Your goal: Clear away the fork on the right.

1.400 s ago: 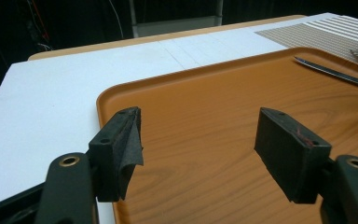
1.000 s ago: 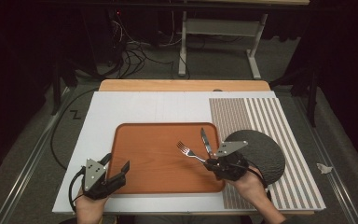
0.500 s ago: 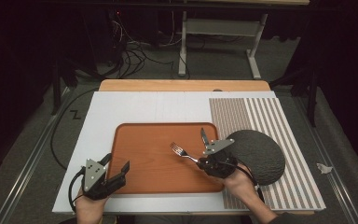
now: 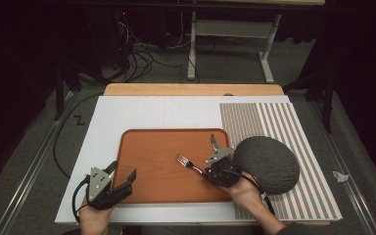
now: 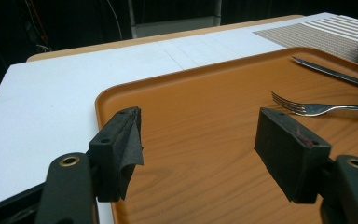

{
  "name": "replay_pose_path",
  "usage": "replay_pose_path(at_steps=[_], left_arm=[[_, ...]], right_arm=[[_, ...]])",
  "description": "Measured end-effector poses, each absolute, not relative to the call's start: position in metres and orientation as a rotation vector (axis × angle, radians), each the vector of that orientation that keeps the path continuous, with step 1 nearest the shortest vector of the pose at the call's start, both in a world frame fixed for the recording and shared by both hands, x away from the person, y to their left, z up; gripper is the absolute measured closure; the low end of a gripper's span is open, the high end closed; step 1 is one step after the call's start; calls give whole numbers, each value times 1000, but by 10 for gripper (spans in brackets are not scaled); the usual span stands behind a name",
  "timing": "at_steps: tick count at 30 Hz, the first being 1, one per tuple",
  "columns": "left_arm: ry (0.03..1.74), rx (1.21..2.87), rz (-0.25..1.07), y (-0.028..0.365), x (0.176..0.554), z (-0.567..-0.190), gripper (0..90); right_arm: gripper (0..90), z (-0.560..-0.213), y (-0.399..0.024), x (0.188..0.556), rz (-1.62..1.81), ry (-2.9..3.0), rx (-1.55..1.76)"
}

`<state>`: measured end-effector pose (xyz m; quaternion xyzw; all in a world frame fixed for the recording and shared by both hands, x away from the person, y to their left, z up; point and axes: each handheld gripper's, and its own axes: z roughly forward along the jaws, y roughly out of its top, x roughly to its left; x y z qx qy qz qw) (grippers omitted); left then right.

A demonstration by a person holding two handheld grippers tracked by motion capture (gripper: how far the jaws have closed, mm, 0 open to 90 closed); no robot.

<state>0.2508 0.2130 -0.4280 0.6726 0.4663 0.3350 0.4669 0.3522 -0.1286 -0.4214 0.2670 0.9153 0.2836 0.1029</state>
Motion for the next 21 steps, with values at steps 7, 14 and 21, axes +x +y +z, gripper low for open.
replay_pose_path(at_steps=[7, 14, 21], left_arm=[[1142, 1652, 821, 213, 251, -428, 319], [1141, 1655, 822, 213, 251, -428, 319], [1139, 1657, 820, 212, 251, -428, 319]], right_arm=[[792, -428, -122, 352, 807, 2713, 780], [764, -429, -119, 350, 769, 2678, 747], [729, -429, -120, 352, 754, 2637, 733]])
